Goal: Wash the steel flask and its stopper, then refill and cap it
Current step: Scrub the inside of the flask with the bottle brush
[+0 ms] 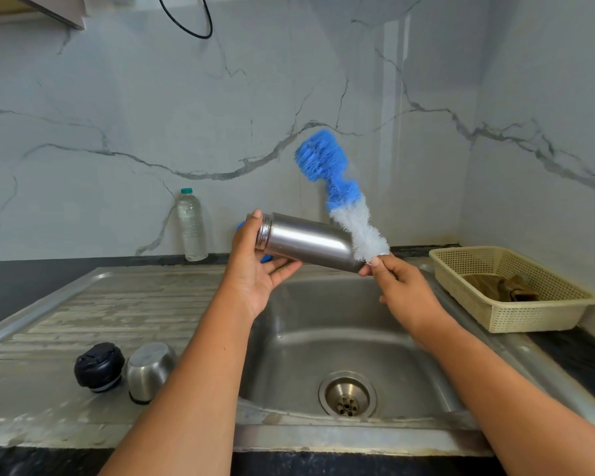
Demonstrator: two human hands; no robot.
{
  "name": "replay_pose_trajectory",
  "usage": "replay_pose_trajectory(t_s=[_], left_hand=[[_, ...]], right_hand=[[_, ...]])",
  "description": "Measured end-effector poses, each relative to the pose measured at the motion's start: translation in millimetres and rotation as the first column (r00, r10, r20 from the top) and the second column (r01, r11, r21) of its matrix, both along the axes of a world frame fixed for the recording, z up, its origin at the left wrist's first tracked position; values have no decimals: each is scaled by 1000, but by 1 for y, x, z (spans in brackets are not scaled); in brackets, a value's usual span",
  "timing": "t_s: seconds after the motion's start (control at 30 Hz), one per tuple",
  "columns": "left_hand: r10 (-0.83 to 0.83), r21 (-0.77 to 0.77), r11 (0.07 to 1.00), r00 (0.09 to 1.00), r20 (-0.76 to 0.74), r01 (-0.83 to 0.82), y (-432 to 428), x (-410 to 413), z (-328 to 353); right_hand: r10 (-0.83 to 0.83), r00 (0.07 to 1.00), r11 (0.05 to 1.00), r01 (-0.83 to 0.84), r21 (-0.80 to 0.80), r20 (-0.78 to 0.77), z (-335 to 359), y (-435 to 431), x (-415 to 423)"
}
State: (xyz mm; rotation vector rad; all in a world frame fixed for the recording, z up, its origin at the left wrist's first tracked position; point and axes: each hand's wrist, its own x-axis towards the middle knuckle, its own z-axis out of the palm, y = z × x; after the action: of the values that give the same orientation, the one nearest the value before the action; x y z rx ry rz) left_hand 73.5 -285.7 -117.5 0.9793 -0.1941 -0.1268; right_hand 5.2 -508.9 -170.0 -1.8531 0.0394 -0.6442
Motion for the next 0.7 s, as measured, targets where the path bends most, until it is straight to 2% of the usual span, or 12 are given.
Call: replay_pose_trajectory(t_s=[0.23,0.4,0.53,0.7], left_hand=[[51,262,963,997,64,-66,6,5,-3],[20,430,901,997,72,-49,7,4,-5],[57,467,880,995,84,-89,-1,4,-5],[181,428,881,979,90,-202,-7,8,-9]], right_hand=[[-34,999,997,36,70,-28,2,-3,0],[-38,999,978,40,204,-15,7,-5,-2],[-17,1000,959,13,284,13,8,-10,-3],[12,999,974,-3,228,-38,7,-7,-3]])
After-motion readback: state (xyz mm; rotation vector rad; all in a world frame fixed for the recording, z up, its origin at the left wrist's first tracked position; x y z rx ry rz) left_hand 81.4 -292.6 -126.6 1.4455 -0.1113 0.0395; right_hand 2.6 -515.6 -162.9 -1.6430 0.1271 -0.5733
